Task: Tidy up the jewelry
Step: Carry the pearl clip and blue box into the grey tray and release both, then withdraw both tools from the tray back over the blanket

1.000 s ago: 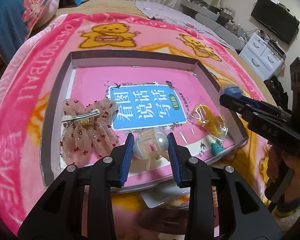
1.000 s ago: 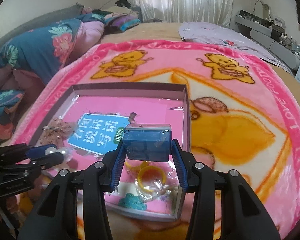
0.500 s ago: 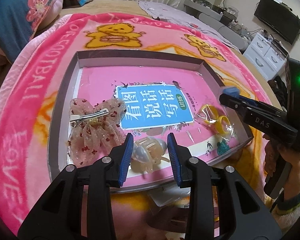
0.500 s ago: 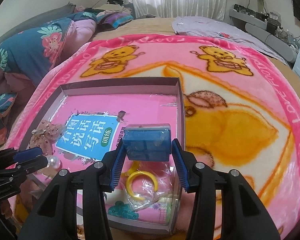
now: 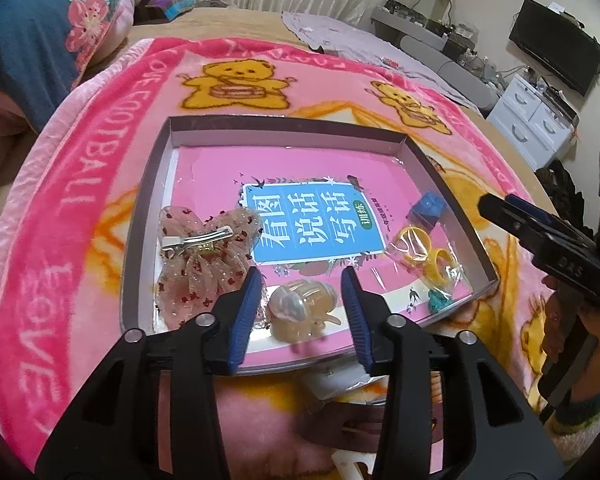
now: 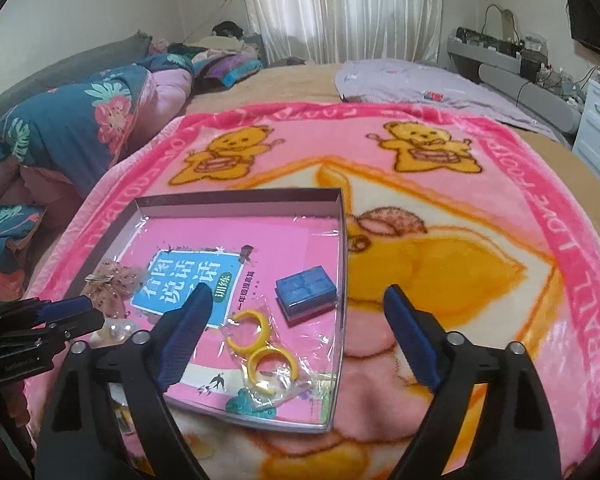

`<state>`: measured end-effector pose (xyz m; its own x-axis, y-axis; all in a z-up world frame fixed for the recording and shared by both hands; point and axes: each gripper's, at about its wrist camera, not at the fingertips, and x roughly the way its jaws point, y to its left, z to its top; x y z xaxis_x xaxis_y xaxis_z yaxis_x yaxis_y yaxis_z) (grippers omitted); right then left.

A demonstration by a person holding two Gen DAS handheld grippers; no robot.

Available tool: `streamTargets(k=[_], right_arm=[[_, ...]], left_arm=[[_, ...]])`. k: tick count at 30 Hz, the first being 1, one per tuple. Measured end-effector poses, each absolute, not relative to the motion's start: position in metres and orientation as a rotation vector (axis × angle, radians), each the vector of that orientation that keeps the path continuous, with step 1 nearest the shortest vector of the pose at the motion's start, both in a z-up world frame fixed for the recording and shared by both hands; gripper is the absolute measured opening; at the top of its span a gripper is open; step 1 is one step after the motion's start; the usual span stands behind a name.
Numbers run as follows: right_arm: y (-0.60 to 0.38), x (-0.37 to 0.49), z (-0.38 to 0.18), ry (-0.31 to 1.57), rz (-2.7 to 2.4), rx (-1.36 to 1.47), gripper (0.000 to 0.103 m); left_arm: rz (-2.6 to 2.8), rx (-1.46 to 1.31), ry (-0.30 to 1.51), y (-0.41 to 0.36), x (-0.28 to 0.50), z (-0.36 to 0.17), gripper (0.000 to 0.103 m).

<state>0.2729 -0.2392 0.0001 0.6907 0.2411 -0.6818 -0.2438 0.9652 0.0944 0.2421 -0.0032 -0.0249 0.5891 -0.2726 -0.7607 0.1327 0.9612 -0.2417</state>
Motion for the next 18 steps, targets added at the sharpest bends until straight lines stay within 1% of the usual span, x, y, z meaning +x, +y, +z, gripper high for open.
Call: streamTargets(k=[2,5,7,8,9,10,12,14,15,16,17,18], right_arm=[[-0.241,0.266,0.004,0.747,0.266,-0.004,0.095],[-0.244,0.259,0.009,0.736,0.267,0.007,0.096],[-0.247,0.253,0.013,0.725,0.268,0.017,0.096],[-0.248,0.250,0.016,0.720,0.267,0.022,0.096],[-0.250,0.247,0.019,0.713,0.268,0.029,0.096],[-0.251,0.244,0.022,0.706,0.269,0.035,0.096],[-0.254,0.238,0.027,0.693,0.271,0.044,0.096],[-0.255,0.232,0.032,0.682,0.276,0.047,0.096],[-0.256,0.228,0.035,0.673,0.275,0.048,0.096],[-0.257,0.224,0.038,0.665,0.275,0.049,0.096],[-0.258,0.220,0.040,0.658,0.276,0.051,0.096],[-0.260,0.216,0.042,0.652,0.278,0.053,0.096]], left_arm=[[-0.233,-0.166,0.902,-0.003,0.239,-0.020,0.043],[-0.227,-0.170,0.879,0.000,0.234,-0.011,0.052],[-0.219,-0.172,0.859,0.002,0.230,-0.003,0.062],[-0.215,-0.173,0.849,0.003,0.228,0.000,0.063],[-0.207,-0.171,0.834,0.004,0.225,0.006,0.067],[-0.200,-0.169,0.822,0.005,0.222,0.009,0.075],[-0.182,-0.159,0.795,0.008,0.214,0.018,0.084],[-0.168,-0.153,0.782,0.011,0.207,0.024,0.085],[-0.163,-0.155,0.777,0.013,0.205,0.027,0.087],[-0.158,-0.158,0.770,0.015,0.202,0.029,0.092],[-0.152,-0.160,0.764,0.017,0.199,0.031,0.093],[-0.146,-0.160,0.756,0.019,0.195,0.035,0.093]])
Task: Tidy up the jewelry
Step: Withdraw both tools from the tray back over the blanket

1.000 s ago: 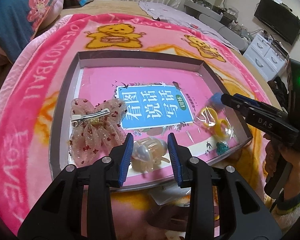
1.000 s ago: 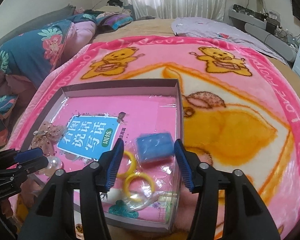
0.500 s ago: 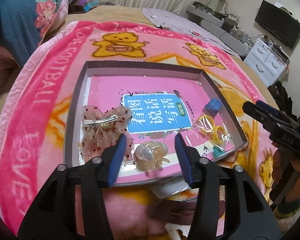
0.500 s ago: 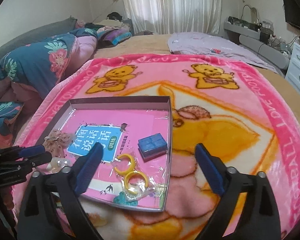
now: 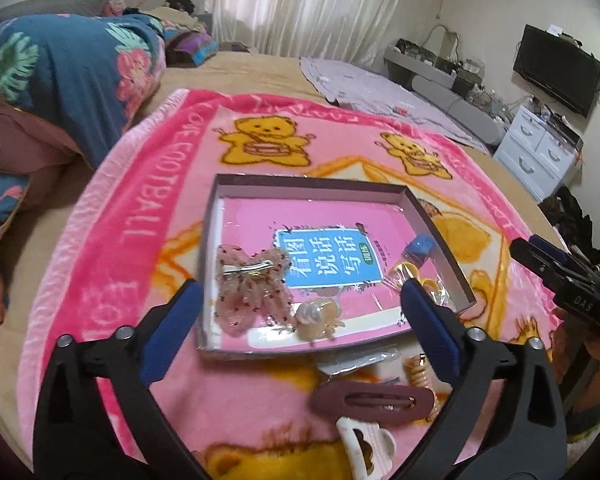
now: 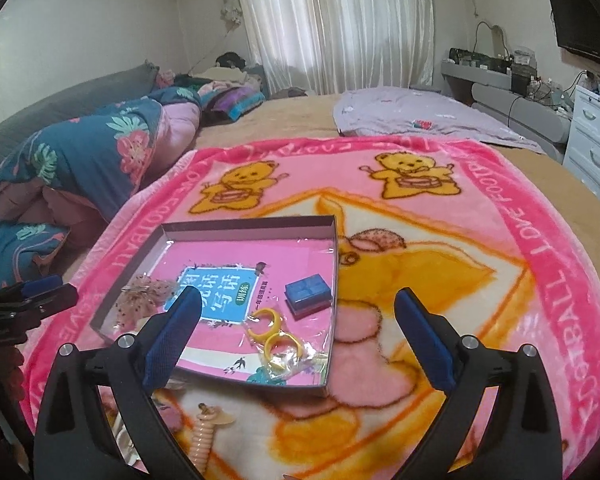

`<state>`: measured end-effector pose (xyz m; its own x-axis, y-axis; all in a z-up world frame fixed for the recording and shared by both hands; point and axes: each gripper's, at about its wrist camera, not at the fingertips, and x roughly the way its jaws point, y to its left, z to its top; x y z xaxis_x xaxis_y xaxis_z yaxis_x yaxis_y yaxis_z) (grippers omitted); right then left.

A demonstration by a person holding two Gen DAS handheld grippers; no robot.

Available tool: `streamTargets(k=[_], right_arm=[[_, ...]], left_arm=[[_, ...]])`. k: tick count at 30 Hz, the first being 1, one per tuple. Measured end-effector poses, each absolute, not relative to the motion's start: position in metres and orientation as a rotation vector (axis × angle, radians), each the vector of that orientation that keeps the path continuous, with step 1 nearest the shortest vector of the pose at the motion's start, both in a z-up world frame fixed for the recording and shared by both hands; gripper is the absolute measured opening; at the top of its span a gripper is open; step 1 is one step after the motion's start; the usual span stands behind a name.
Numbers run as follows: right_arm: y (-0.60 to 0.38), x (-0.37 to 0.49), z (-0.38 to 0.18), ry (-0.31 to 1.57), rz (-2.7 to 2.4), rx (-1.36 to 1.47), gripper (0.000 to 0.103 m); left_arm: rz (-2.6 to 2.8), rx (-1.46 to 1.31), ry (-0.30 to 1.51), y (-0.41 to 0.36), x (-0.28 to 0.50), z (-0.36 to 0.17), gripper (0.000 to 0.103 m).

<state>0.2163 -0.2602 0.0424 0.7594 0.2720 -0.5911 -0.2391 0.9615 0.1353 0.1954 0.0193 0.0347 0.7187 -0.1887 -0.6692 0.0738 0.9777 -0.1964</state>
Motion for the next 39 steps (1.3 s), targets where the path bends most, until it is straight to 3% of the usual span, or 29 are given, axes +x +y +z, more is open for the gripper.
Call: streamTargets(k=[18,39], right_arm=[[-0.270,0.153,0.071,0.575,0.306,0.045,0.096],[-0.270,0.111,0.066,0.600,0.340,0.005,0.096]], left_arm=[[-0.125,-0.160,0.687,0.023,0.143,0.057,0.093],[-0.142,-0.091,0.750,0.007,0.100,0.036,0.093]])
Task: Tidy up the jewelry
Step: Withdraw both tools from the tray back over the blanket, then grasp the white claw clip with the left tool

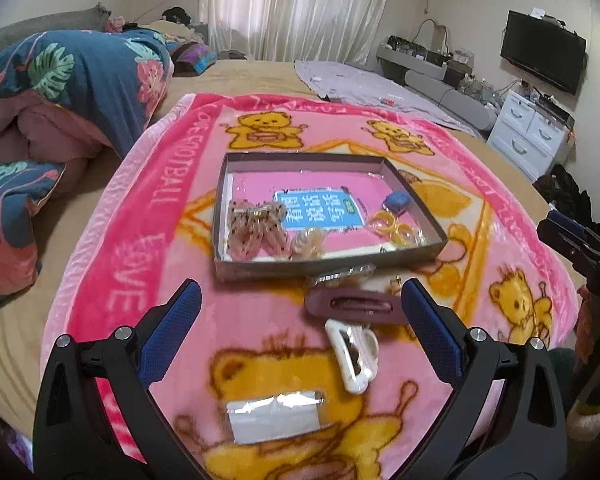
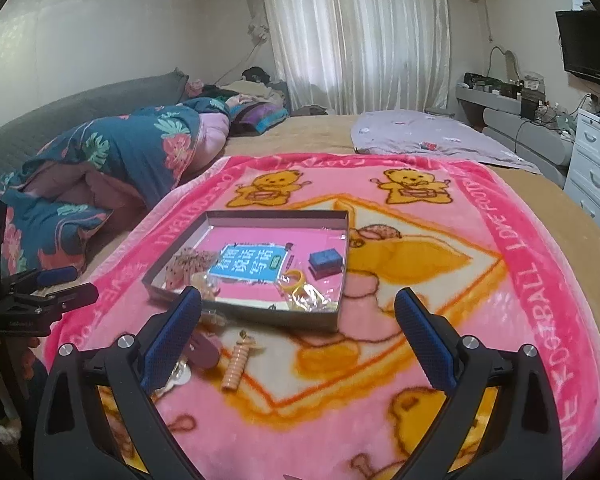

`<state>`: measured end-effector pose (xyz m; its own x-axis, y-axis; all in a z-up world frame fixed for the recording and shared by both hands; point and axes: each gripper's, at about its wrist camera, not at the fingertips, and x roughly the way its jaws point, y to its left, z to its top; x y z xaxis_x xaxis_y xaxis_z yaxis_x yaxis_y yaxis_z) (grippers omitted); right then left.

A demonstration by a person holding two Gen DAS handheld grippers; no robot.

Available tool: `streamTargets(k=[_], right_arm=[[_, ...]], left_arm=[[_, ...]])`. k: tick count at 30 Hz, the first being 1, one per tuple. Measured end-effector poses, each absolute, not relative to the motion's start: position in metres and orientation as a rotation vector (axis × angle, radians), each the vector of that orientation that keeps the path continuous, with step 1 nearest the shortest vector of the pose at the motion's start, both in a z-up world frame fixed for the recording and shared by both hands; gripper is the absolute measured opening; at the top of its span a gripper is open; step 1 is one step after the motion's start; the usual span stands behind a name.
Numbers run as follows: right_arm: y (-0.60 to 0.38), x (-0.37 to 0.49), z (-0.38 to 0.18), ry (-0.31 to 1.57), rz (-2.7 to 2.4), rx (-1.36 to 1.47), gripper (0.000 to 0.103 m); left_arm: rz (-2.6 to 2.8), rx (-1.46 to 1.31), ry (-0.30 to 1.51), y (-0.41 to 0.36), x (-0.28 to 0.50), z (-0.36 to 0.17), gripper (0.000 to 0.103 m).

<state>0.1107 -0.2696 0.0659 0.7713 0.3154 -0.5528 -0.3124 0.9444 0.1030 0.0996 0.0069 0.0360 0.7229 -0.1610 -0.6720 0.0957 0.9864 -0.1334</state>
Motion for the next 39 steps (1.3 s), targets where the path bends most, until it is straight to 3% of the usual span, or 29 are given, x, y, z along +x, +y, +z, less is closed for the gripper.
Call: streamTargets(k=[19,23,28,36,38,39], right_arm=[[-0.271,0.097,0.043,0.664,0.349,-0.048,0.096],[-0.273,0.099,0.037,0.685,0.352,-0.046,0.096],[-0.273,0.103,0.029,0.710,0.363,-0.048,0.097],[-0.262,0.111,0.017,0.748,0.414,-0.055,0.097],[-0.259,0.115,0.014,0.758,0.427,-0.060,0.097],[-0.256,0.117,0.013,0.761,0.433,-0.064,0.097]], left_arm=[[-0.261,-0.058,0.891,-0.025,0.086,-0.012,0.092],[-0.278,-0.038,0.918,-0.035,0.091,-0.022,0.085],[-0.290,-0.042,0.958,-0.039,0.100,-0.034,0.067],[-0.306,-0.076,1.017,-0.044,0.120,-0.052,0.064],[-0.305,-0.077,1.029,-0.044,0.124,-0.058,0.059],[-0.304,-0.084,1.040,-0.044,0.126,-0.062,0.051]])
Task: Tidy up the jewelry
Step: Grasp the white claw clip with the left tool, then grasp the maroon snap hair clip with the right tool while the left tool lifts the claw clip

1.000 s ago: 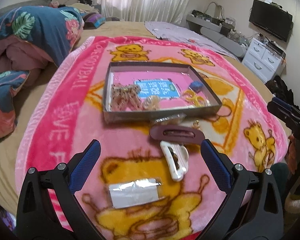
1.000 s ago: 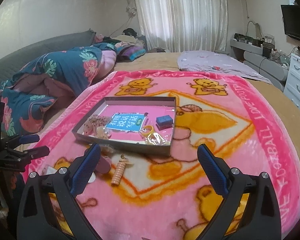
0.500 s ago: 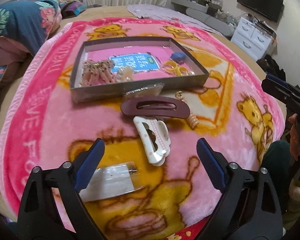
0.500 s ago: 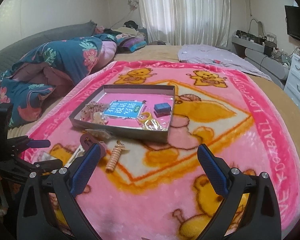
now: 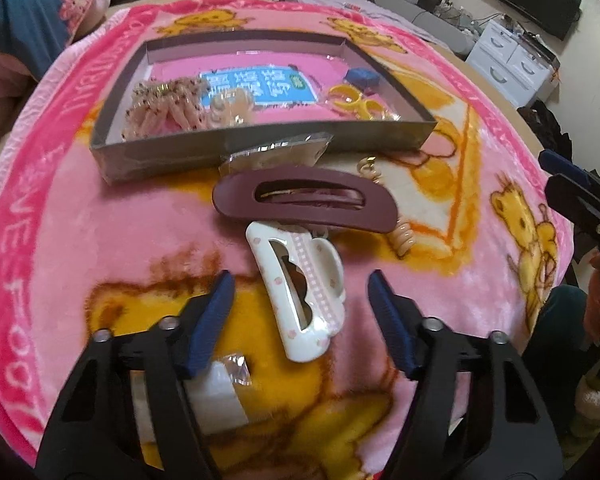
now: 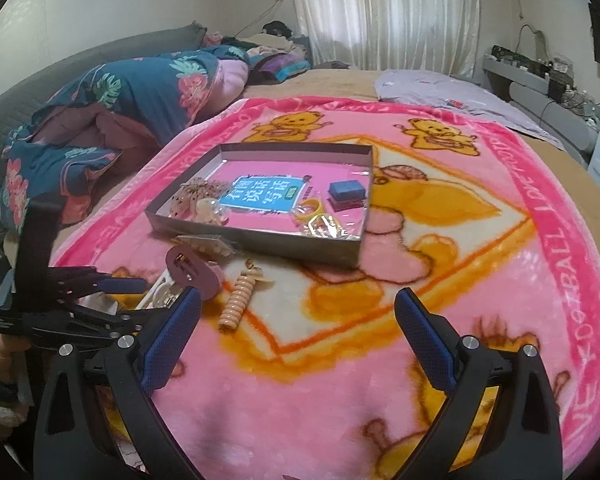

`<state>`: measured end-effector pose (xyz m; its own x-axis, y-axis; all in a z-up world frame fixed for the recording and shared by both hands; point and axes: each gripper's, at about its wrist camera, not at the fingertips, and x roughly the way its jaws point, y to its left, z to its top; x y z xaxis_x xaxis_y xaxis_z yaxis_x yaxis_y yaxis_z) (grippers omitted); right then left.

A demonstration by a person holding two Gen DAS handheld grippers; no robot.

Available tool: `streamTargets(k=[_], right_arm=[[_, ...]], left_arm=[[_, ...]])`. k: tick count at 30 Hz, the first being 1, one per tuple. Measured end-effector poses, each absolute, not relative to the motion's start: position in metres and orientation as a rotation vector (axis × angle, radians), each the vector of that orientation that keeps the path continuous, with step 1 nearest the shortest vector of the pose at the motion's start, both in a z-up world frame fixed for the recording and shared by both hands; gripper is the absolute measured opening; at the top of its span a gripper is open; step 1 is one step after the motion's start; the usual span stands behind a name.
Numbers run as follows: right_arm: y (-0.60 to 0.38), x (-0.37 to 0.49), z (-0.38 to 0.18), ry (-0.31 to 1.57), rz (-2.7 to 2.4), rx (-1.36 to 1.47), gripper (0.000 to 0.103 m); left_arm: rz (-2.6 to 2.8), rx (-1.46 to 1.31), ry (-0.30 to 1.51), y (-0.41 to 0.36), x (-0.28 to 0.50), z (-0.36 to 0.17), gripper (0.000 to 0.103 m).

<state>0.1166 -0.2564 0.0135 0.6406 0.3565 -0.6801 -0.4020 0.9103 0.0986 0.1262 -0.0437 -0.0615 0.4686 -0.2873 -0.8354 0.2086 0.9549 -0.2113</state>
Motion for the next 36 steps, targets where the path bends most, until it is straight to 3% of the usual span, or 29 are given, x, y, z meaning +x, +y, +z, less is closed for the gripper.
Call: streamTargets(k=[4,16,20,26,32,36], right_arm=[[-0.247,0.124,0.009,0.776,0.455,-0.085,0.097],[-0.187,0.148,-0.019,0.862,0.572,-0.228,0.095],[-0.166,0.156,-0.031,0.890,0.600,-0.295,0.084],[-0.144,0.162,-0.039,0.902,0.635,-0.336,0.082],[-0.131,0.152,-0.048,0.922,0.646,-0.385,0.069],[-0.126,0.142,-0.056,0.952,0.668,-0.435,0.042]], left_arm=[[-0.320,-0.125,1.061,-0.038,0.132,-0.069,0.034],[-0.243,-0.158,1.029,-0.001,0.133,-0.061,0.033],[-0.199,-0.188,1.007,0.020,0.136,-0.055,0.033],[-0.170,-0.219,0.972,0.037,0.138,-0.045,0.033],[-0.159,-0.236,0.946,0.045,0.139,-0.038,0.033],[-0.165,-0.246,0.933,0.047,0.140,-0.034,0.033]])
